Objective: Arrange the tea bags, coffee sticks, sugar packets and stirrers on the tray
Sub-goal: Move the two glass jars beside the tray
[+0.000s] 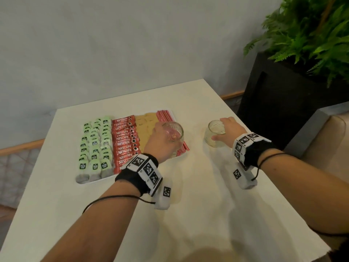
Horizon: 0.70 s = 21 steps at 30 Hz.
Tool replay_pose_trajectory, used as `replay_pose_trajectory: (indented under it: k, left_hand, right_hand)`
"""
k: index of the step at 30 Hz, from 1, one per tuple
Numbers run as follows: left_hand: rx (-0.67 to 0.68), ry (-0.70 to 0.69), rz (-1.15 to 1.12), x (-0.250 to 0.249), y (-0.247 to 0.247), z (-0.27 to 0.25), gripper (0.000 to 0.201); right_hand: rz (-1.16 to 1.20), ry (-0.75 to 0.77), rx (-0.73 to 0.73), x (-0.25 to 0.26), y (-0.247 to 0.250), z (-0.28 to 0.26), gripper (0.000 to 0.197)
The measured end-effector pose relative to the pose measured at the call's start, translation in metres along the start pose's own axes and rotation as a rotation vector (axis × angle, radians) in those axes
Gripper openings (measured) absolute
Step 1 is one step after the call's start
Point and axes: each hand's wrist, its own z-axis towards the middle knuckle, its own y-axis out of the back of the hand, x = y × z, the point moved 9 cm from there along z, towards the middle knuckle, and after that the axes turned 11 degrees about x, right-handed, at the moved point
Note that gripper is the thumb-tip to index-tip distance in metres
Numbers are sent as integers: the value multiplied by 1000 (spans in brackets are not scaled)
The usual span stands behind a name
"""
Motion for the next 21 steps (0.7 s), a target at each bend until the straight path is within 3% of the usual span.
replay_pose_trajectory:
  k: [12,21]
  left_hand:
    - [-121,-15,5,25,52,52,85]
    - [-167,-51,10,38,63,71,84]
  right_hand:
    - [128,23,-42,66,6,102,82]
    - [310,73,-180,78,4,134,84]
